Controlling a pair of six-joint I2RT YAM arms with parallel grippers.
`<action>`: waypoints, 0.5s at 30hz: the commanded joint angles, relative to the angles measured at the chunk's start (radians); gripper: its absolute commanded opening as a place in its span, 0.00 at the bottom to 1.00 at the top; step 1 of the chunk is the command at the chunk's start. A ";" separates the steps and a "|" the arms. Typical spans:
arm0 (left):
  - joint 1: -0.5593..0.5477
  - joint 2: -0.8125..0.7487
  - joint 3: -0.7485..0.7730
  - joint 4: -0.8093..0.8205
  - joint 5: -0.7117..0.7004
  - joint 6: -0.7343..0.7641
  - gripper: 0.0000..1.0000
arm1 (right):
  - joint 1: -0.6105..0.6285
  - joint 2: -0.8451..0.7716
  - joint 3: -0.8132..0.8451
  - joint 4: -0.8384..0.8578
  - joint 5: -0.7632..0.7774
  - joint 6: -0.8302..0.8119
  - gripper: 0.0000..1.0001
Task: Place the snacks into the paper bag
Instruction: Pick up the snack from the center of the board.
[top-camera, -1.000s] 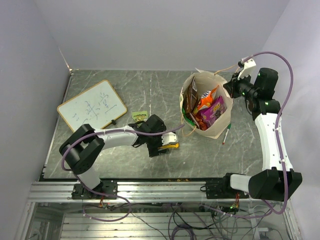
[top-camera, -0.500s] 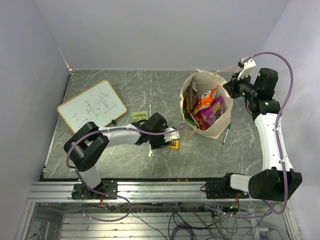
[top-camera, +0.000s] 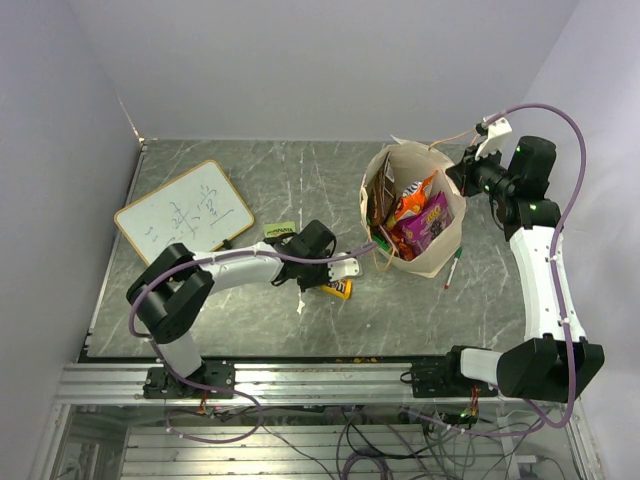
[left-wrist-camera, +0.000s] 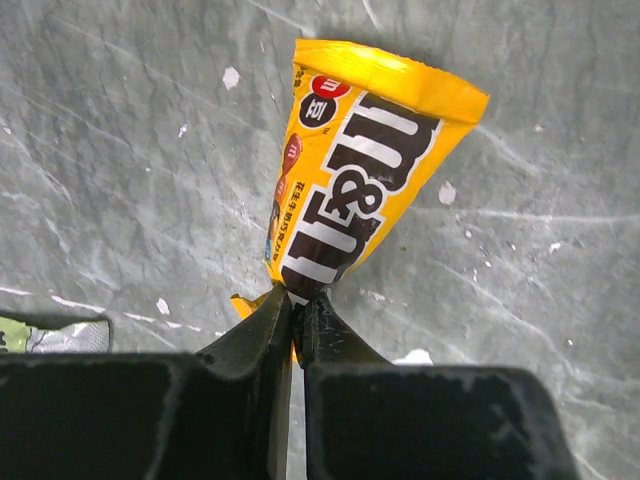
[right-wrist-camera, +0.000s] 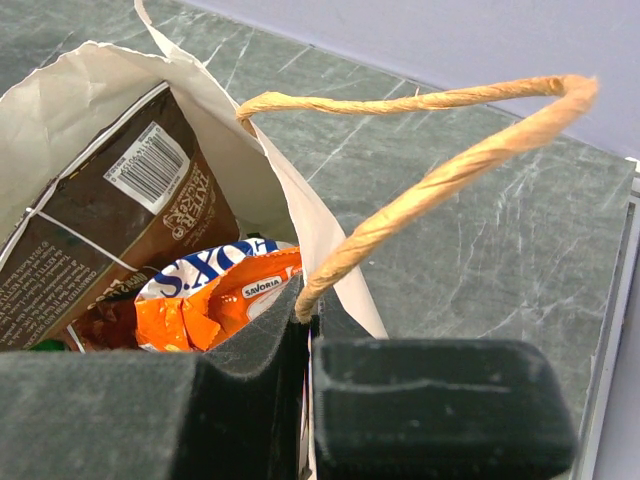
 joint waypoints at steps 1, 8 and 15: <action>-0.004 -0.067 0.052 -0.127 0.005 0.034 0.10 | -0.006 0.004 -0.001 0.038 -0.033 -0.006 0.00; -0.005 -0.149 0.160 -0.408 0.004 0.129 0.07 | -0.006 0.001 -0.005 0.041 -0.023 -0.009 0.00; -0.004 -0.277 0.352 -0.679 -0.011 0.168 0.07 | -0.006 0.010 -0.001 0.038 -0.025 -0.011 0.00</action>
